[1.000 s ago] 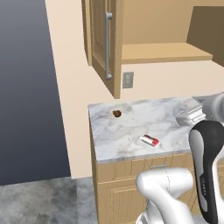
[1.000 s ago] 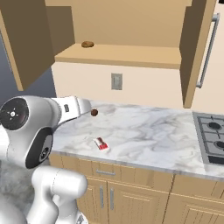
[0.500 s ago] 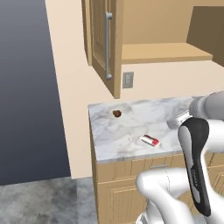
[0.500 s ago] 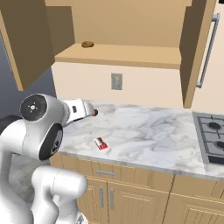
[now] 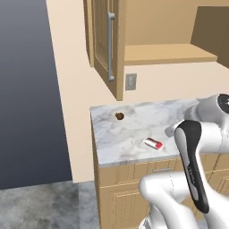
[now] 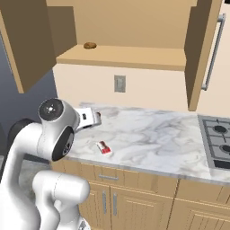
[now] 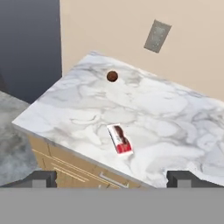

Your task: Pick the honey bottle and bar from the counter and place them in the cabinets closest to them.

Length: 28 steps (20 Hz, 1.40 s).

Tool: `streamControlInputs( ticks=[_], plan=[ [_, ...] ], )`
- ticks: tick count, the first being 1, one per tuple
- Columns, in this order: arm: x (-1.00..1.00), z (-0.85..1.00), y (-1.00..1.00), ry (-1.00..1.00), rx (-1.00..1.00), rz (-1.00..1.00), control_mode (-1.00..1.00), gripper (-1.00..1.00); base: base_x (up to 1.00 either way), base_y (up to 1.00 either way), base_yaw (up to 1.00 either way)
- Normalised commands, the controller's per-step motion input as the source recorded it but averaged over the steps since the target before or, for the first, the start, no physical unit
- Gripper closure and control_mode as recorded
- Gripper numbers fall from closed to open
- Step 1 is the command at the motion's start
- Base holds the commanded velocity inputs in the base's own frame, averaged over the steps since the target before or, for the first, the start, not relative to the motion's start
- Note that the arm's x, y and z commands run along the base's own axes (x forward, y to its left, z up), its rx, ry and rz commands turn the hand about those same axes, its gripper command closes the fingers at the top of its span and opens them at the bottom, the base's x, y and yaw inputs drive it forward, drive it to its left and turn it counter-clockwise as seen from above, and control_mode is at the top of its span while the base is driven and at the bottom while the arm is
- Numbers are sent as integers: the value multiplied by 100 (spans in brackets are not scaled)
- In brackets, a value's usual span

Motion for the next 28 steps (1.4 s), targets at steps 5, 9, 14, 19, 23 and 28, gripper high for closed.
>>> streamControlInputs(
  ticks=[5,9,14,19,23,28],
  plan=[
    [30,-55,0,9,0,2,-100,-100,0,0,0],
    [32,-55,0,9,0,2,-100,-100,0,0,0],
    [31,-53,0,8,0,2,-100,-100,0,0,0],
    [35,-46,0,6,0,1,-100,-100,0,0,0],
    [38,-45,0,6,-2,1,-100,-100,0,0,0],
    [42,-41,0,4,-4,0,-100,-100,0,0,0]
  ],
)
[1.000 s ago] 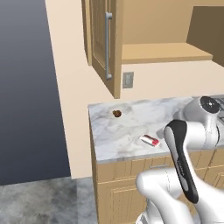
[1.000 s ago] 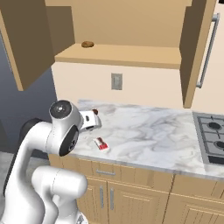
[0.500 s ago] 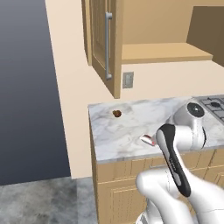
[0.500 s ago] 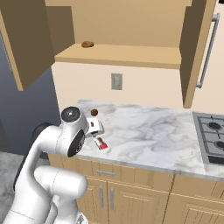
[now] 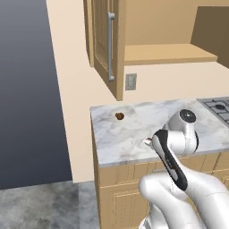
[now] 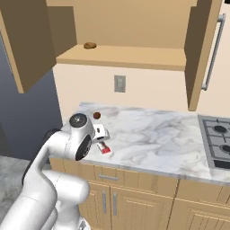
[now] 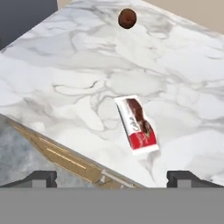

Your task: Pick the honey bottle and bar from the counter and place them in the cabinets closest to them.

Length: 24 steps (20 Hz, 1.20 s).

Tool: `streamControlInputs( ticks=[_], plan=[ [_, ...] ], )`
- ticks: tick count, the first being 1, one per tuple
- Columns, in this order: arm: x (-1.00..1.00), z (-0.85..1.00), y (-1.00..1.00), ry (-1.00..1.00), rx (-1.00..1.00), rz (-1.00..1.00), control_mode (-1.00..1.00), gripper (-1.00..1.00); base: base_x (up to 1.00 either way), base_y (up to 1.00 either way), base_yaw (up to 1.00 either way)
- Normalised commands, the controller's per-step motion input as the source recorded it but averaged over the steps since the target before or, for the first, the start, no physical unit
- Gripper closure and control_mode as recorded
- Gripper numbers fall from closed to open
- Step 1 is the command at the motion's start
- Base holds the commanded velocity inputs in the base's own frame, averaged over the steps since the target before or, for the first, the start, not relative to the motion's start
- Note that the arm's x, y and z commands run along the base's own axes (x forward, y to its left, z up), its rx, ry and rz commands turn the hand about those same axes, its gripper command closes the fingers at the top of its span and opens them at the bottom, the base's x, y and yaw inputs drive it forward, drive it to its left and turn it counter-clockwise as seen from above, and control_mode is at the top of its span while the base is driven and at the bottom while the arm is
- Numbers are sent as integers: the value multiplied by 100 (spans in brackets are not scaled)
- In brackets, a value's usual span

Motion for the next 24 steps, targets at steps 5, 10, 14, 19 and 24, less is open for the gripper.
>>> streamControlInputs(
  ticks=[5,10,14,19,24],
  plan=[
    [39,-30,-2,3,-2,0,-100,-100,0,0,0],
    [6,-9,-1,2,-1,1,-100,-100,0,0,0],
    [13,-18,0,2,0,0,-100,-100,0,0,0],
    [23,-44,0,7,0,0,-100,-100,0,0,0],
    [26,-57,0,10,0,0,-100,-100,0,0,0]
  ],
)
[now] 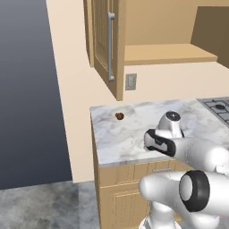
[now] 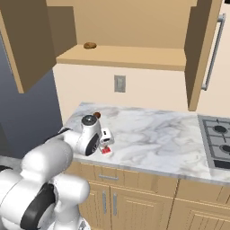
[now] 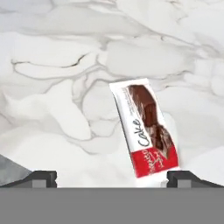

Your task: Pick the honey bottle and bar from the counter and place them in the cabinets closest to them.

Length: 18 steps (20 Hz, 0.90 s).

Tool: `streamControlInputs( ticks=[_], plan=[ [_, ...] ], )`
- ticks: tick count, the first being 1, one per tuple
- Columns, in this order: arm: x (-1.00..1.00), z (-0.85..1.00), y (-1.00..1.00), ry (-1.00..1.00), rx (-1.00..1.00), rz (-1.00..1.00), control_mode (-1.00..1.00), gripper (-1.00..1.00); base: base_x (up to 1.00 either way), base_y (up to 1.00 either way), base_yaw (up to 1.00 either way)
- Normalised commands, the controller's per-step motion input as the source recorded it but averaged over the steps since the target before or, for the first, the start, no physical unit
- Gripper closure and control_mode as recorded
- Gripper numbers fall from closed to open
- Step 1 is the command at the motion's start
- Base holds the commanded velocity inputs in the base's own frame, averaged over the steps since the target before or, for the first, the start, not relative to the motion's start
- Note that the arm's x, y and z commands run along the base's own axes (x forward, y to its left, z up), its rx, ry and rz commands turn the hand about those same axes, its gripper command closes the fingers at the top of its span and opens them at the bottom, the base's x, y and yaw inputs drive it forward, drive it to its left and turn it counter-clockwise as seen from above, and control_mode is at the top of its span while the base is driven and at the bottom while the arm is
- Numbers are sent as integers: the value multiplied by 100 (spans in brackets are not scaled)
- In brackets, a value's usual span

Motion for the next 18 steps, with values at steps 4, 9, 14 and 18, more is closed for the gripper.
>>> streamControlInputs(
  ticks=[4,9,14,18],
  plan=[
    [32,-53,0,8,-1,0,-100,-100,0,0,0],
    [33,-38,0,1,-4,1,-100,-100,0,0,0],
    [4,1,-3,1,-1,0,-100,-100,0,0,0],
    [-1,15,-16,0,1,0,-100,-100,0,0,0]
  ],
)
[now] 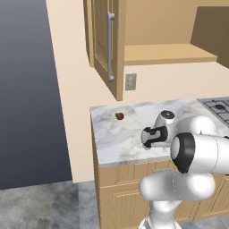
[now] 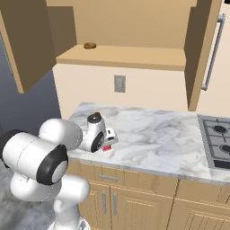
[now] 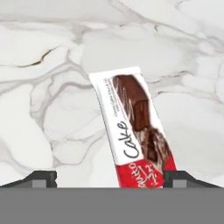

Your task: Pick the honey bottle and bar from the counter and place them in the cabinets closest to them.

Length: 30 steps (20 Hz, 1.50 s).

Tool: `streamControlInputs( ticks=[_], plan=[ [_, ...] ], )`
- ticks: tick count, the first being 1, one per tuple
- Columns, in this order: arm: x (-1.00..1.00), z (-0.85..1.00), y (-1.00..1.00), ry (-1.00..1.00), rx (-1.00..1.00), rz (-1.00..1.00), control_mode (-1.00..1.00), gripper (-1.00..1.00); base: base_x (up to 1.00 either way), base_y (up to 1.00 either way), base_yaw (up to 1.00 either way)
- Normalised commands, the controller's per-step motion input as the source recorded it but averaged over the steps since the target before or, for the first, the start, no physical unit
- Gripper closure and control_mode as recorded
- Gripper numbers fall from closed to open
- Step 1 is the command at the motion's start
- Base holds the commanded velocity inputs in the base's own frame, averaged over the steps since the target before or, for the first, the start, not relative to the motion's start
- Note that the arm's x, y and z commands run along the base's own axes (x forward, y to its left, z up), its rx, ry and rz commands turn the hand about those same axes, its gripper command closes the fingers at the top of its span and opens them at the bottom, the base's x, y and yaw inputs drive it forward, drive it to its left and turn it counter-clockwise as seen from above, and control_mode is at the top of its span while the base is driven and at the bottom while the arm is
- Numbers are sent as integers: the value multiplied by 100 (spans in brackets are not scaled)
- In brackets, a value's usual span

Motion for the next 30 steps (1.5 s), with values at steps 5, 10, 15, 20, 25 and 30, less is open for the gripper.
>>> streamControlInputs(
  ticks=[5,10,15,20,25,30],
  plan=[
    [-1,1,-5,-2,0,0,-100,-100,0,0,0],
    [42,3,0,-1,1,-1,-100,-100,0,0,0],
    [12,0,0,0,0,0,-100,-100,0,0,0],
    [11,-8,-1,-1,-1,0,-100,-100,0,0,0],
    [23,-32,0,1,-6,0,-100,-100,0,0,0],
    [1,-44,0,4,-10,1,-100,100,0,0,0]
  ],
)
